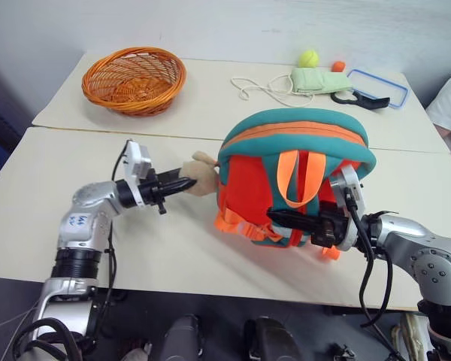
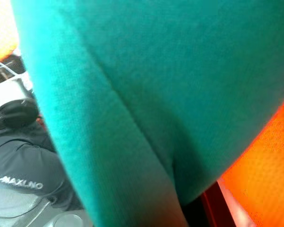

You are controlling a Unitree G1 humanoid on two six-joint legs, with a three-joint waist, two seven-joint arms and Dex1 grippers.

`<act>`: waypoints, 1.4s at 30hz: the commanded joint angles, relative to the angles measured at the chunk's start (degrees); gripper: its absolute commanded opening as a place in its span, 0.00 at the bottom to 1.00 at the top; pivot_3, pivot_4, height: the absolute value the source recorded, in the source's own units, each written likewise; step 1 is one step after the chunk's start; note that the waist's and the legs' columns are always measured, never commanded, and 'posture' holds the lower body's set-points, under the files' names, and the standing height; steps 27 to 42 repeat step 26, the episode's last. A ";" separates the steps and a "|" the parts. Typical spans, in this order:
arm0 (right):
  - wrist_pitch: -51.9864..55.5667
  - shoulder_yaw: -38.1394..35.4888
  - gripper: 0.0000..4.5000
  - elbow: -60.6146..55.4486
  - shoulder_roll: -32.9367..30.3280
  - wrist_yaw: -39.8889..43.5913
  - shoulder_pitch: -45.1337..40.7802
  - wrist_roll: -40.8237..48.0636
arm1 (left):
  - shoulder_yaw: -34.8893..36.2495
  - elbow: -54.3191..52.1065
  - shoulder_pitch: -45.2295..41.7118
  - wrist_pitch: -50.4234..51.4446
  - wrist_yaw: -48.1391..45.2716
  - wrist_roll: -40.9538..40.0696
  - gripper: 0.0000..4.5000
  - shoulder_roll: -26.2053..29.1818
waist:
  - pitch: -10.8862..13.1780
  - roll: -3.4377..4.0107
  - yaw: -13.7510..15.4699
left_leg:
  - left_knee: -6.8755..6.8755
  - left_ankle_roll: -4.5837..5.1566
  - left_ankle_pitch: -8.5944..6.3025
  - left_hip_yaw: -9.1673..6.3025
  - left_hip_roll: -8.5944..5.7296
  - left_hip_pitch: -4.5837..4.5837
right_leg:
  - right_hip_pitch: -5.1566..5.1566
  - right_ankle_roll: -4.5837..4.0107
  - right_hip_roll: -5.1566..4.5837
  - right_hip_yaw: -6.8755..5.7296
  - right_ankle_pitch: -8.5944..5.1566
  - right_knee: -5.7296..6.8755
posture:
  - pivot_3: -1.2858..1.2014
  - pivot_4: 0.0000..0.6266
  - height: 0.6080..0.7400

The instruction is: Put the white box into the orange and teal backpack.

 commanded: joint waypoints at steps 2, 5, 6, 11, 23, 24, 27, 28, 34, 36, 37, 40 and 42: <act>-7.49 -1.15 0.00 0.61 0.64 3.06 2.01 -5.48 | -1.56 -1.22 7.17 -1.82 -0.32 2.78 0.28 0.45 | -0.02 0.03 -0.05 | -0.02 0.00 0.00 0.01 0.00 0.01 | 0.00 0.00 0.00 0.01 0.00 -0.01 | 0.52 0.24 1.00; -10.55 -2.80 0.15 2.55 0.96 4.94 4.26 -6.90 | 0.78 -3.59 9.98 -2.44 1.68 2.36 0.43 1.66 | -0.02 0.03 -0.12 | -0.03 0.01 0.00 0.00 0.02 0.02 | 0.01 0.00 0.00 0.01 0.00 -0.01 | 0.52 0.24 1.00; -11.91 -3.05 0.22 2.79 0.55 6.05 4.99 -7.73 | 1.75 -4.51 10.75 -2.25 2.01 1.86 0.52 2.31 | -0.02 0.03 -0.13 | -0.01 0.01 -0.01 0.00 0.02 0.03 | 0.01 0.00 -0.01 0.01 0.00 -0.06 | 0.52 0.24 1.00; -13.25 -9.14 0.59 2.02 -4.14 9.46 9.44 -7.93 | 7.96 -9.93 15.41 0.37 4.60 0.74 0.86 8.80 | -0.01 0.04 -0.27 | -0.09 0.01 -0.01 0.00 0.04 0.02 | -0.05 0.00 -0.01 0.02 0.00 -0.12 | 0.52 0.24 1.00; -51.43 -19.05 0.99 41.21 -17.54 30.18 13.50 -31.69 | 21.91 -23.60 38.14 0.45 6.79 1.48 1.00 15.45 | 0.03 0.11 -1.01 | -0.32 0.49 -0.40 0.23 -0.06 0.81 | 0.80 0.03 -0.22 0.05 0.03 -0.71 | 0.52 0.24 1.00; -55.90 -17.50 0.99 45.44 -17.09 30.36 10.76 -33.81 | 22.28 -23.71 39.63 -1.06 7.02 2.42 1.00 15.22 | 0.08 0.20 -1.35 | -0.39 0.47 -0.43 0.22 -0.03 1.02 | 1.00 -0.01 -0.21 0.03 0.00 -0.77 | 0.52 0.24 1.00; -60.29 -14.71 0.99 51.46 -15.57 30.26 5.69 -36.24 | 22.89 -24.69 41.33 -2.25 7.49 2.90 1.00 14.96 | 0.08 0.22 -1.46 | -0.43 0.44 -0.44 0.22 -0.02 1.05 | 0.99 -0.04 -0.21 0.03 -0.01 -0.76 | 0.52 0.24 1.00; -60.29 -14.71 0.99 51.46 -15.57 30.26 5.69 -36.24 | 22.89 -24.69 41.33 -2.25 7.49 2.90 1.00 14.96 | 0.08 0.22 -1.46 | -0.43 0.44 -0.44 0.22 -0.02 1.05 | 0.99 -0.04 -0.21 0.03 -0.01 -0.76 | 0.52 0.24 1.00; -60.29 -14.71 0.99 51.46 -15.57 30.26 5.69 -36.24 | 22.89 -24.69 41.33 -2.25 7.49 2.90 1.00 14.96 | 0.08 0.22 -1.46 | -0.43 0.44 -0.44 0.22 -0.02 1.05 | 0.99 -0.04 -0.21 0.03 -0.01 -0.76 | 0.52 0.24 1.00; -60.29 -14.71 0.99 51.46 -15.57 30.26 5.69 -36.24 | 22.89 -24.69 41.33 -2.25 7.49 2.90 1.00 14.96 | 0.08 0.22 -1.46 | -0.43 0.44 -0.44 0.22 -0.02 1.05 | 0.99 -0.04 -0.21 0.03 -0.01 -0.76 | 0.52 0.24 1.00; -60.29 -14.71 0.99 51.46 -15.57 30.26 5.69 -36.24 | 22.89 -24.69 41.33 -2.25 7.49 2.90 1.00 14.96 | 0.08 0.22 -1.46 | -0.43 0.44 -0.44 0.22 -0.02 1.05 | 0.99 -0.04 -0.21 0.03 -0.01 -0.76 | 0.52 0.24 1.00; -60.29 -14.71 0.99 51.46 -15.57 30.26 5.69 -36.24 | 22.89 -24.69 41.33 -2.25 7.49 2.90 1.00 14.96 | 0.08 0.22 -1.46 | -0.43 0.44 -0.44 0.22 -0.02 1.05 | 0.99 -0.04 -0.21 0.03 -0.01 -0.76 | 0.52 0.24 1.00; -60.29 -14.71 0.99 51.46 -15.57 30.26 5.69 -36.24 | 22.89 -24.69 41.33 -2.25 7.49 2.90 1.00 14.96 | 0.08 0.22 -1.46 | -0.43 0.44 -0.44 0.22 -0.02 1.05 | 0.99 -0.04 -0.21 0.03 -0.01 -0.76 | 0.52 0.24 1.00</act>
